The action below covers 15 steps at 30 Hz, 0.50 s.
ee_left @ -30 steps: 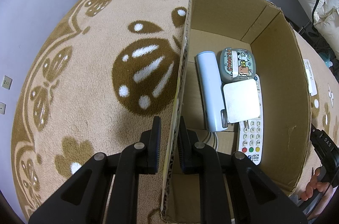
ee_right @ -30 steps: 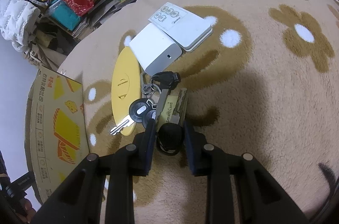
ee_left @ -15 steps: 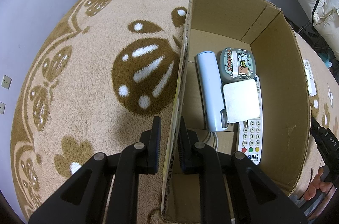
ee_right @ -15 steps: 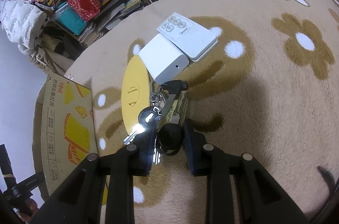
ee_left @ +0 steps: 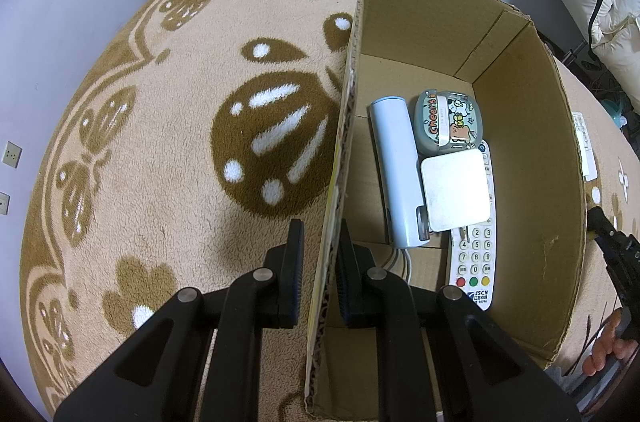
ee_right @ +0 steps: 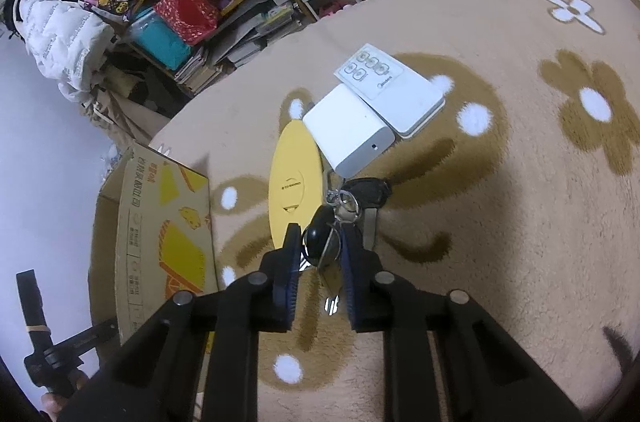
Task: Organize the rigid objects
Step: 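Carry the keys into the box and open the right gripper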
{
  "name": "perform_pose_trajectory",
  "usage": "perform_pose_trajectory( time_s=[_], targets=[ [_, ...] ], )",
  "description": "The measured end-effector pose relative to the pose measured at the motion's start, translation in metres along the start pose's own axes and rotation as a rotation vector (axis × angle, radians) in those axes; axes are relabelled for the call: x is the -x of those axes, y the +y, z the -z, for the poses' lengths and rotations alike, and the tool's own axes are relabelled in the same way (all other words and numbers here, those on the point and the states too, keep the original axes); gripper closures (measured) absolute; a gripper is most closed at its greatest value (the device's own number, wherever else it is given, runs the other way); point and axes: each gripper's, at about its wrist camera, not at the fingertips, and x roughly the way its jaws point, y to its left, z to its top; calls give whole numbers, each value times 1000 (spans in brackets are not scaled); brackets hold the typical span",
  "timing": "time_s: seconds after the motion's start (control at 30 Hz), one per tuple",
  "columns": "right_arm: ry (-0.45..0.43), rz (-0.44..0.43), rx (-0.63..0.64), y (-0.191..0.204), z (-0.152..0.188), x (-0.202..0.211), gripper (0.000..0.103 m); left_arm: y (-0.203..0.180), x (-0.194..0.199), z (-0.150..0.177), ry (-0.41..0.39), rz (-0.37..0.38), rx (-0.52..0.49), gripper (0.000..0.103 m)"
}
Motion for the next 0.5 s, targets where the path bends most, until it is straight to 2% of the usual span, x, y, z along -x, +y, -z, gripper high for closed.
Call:
perform_pose_trajectory(
  time_s=[0.23, 0.5],
  targets=[
    [-7, 24, 1, -1, 1, 2, 82, -1, -1, 0, 2, 2, 2, 89],
    [-66, -27, 62, 28, -12, 27, 82, -1, -1, 0, 1, 1, 0, 89]
  ],
)
